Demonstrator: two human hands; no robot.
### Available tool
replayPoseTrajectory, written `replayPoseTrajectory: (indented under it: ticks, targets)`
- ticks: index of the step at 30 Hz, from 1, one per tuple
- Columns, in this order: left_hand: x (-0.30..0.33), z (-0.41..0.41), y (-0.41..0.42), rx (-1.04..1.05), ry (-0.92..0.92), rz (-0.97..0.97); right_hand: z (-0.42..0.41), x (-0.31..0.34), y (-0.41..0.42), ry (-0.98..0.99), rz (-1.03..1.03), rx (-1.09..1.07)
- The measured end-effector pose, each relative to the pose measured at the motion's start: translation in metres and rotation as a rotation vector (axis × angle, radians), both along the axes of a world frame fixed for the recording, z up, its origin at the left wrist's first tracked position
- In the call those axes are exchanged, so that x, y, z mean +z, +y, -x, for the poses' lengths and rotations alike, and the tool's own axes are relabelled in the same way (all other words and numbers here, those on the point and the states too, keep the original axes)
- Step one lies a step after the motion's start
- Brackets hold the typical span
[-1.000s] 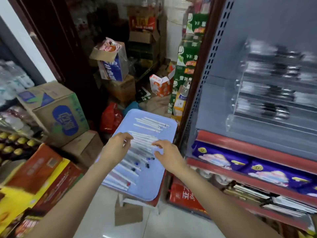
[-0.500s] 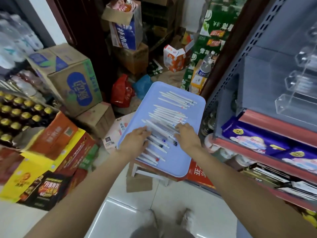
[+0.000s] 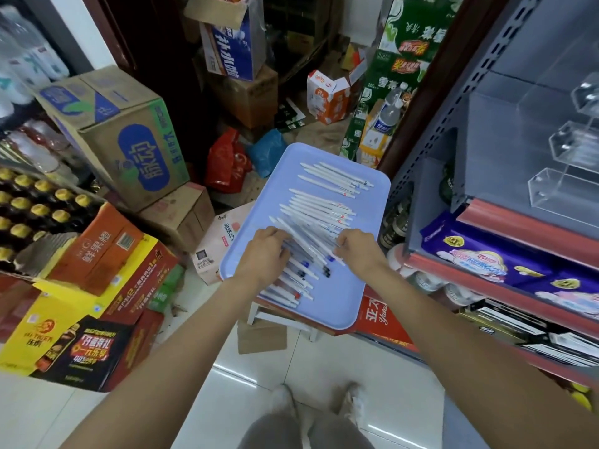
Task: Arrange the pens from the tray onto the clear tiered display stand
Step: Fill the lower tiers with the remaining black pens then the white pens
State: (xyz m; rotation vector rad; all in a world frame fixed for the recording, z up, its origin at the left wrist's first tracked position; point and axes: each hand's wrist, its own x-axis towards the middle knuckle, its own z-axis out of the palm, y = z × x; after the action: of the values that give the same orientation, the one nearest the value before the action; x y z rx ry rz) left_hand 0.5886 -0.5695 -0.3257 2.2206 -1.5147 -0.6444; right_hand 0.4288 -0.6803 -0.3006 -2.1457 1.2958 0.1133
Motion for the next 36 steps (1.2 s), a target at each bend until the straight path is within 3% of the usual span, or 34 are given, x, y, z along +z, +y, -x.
replayPoseTrajectory:
  ticks: [2,6,9,12,14,18,21,24,28,33,36]
  targets:
    - [0.006,0.008,-0.005,0.029,0.082,0.033,0.004,0.010,0.001,-0.138,-0.043,-0.083]
    - [0.041,0.030,-0.025,0.200,0.476,0.144,0.010,0.039,0.010,-0.454,-0.232,-0.264]
    - [0.077,0.048,-0.047,0.245,0.727,0.232,0.019,0.064,0.011,-0.556,-0.263,-0.275]
    - [0.107,0.067,-0.071,0.248,0.804,0.303,0.038,0.094,0.002,-0.638,-0.199,-0.290]
    - [0.129,0.084,-0.087,0.155,0.752,0.347,0.060,0.115,-0.011,-0.629,-0.072,-0.268]
    - [0.181,0.134,-0.123,-0.200,0.365,0.436,0.129,0.162,-0.045,-0.722,0.141,-0.310]
    - [0.214,0.194,-0.150,-0.432,0.174,0.439,0.190,0.194,-0.067,-0.923,0.161,-0.338]
    - [0.233,0.254,-0.178,-0.549,0.124,0.444,0.250,0.209,-0.087,-1.057,0.139,-0.378]
    - [0.240,0.321,-0.212,-0.576,0.136,0.454,0.330,0.210,-0.118,-1.143,0.132,-0.413]
    - [0.234,0.371,-0.251,-0.429,0.095,0.480,0.416,0.202,-0.162,-1.315,0.135,-0.582]
    - [0.229,0.391,-0.264,-0.396,0.123,0.478,0.443,0.197,-0.178,-1.304,0.117,-0.609]
